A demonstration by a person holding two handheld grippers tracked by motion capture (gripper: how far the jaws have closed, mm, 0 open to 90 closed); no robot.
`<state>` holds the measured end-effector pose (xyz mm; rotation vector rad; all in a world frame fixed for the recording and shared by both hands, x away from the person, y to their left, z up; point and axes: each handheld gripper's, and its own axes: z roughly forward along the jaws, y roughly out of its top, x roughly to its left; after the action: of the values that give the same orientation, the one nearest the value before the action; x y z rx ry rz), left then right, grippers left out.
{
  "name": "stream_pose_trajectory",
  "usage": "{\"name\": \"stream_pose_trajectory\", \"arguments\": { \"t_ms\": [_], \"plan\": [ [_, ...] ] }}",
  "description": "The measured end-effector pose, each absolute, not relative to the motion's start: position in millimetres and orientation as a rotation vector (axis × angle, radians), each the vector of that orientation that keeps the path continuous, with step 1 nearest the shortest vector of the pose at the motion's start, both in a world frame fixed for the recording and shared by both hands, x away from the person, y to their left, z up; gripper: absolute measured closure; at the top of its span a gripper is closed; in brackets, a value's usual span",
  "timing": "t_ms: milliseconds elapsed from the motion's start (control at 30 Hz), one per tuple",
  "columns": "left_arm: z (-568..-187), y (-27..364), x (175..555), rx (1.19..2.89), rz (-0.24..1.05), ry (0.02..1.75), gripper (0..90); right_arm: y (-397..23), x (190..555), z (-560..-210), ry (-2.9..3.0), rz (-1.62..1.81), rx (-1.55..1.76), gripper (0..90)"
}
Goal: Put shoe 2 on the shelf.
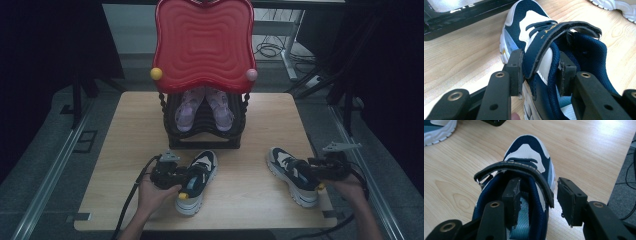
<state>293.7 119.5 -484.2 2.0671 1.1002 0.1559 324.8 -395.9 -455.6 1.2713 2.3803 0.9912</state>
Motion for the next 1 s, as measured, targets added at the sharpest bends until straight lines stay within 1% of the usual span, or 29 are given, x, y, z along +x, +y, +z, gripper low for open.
{"name": "stream_pose_trajectory", "arguments": {
  "t_ms": [167, 400, 700, 1000],
  "plan": [
    [-484.5, 118.9, 293.9, 2.067, 0.157, 1.101, 62.7, -394.1, 328.3, -455.6, 2.415, 0.966, 1.299, 58.6],
    [-484.8, 118.0, 293.5, 2.064, 0.159, 1.109, 63.3, -389.3, 336.4, -456.2, 2.463, 0.797, 1.356, 67.0],
    [-484.8, 117.2, 292.5, 2.069, 0.18, 1.107, 66.7, -390.5, 338.5, -457.5, 2.463, 0.812, 1.4, 74.2],
    [-484.2, 117.9, 291.9, 2.04, 0.209, 1.123, 70.5, -391.0, 335.9, -457.9, 2.432, 0.835, 1.418, 76.3]
  ]
}}
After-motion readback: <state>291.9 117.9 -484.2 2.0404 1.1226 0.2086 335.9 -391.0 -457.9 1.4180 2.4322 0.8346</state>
